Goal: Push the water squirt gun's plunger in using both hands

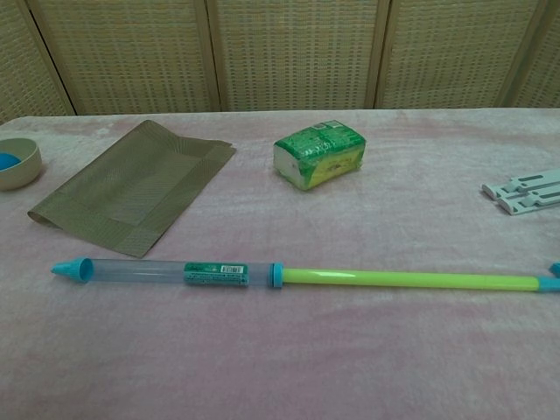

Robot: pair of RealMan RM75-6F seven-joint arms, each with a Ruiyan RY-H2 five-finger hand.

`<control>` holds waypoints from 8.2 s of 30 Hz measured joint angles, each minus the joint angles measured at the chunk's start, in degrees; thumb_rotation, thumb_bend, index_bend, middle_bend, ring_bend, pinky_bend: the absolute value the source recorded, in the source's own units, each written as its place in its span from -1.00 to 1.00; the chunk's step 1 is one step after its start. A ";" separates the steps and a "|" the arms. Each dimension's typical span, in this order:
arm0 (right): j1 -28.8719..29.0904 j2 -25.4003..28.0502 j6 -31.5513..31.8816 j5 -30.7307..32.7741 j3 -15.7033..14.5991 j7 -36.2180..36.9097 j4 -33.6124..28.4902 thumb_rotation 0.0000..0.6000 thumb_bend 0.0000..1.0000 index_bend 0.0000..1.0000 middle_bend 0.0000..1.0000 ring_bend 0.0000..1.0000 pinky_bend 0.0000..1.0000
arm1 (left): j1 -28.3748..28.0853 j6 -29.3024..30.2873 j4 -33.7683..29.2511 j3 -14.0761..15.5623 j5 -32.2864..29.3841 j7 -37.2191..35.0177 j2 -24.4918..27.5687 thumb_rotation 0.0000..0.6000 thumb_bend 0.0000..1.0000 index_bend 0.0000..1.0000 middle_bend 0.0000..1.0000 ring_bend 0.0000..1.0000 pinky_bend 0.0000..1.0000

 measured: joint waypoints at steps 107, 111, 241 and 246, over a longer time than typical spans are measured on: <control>20.21 -8.32 -19.21 35.26 15.65 -26.14 -5.39 1.00 0.25 0.64 1.00 0.96 0.22 | -8.09 -11.26 -8.35 -9.36 -8.66 4.37 4.16 1.00 -0.79 -0.64 0.01 -0.08 -0.22; 21.96 -6.54 -20.10 37.79 16.63 -26.48 -5.82 1.00 0.25 0.64 1.00 0.96 0.25 | -10.90 -13.41 -10.06 -11.93 -12.81 5.97 4.04 1.00 -0.74 -0.44 0.52 0.38 0.20; 39.19 -4.41 -22.96 54.57 11.62 -24.07 -10.23 1.00 0.25 0.66 1.00 0.97 0.36 | -48.55 -31.29 -10.19 -11.65 -48.65 21.66 -7.56 1.00 -0.10 -0.09 0.80 0.64 0.44; 39.97 -5.24 -22.76 54.74 11.53 -24.56 -10.56 1.00 0.25 0.66 1.00 0.97 0.36 | -49.45 -30.94 -10.27 -12.04 -49.51 21.87 -8.42 1.00 -0.10 -0.09 0.80 0.64 0.44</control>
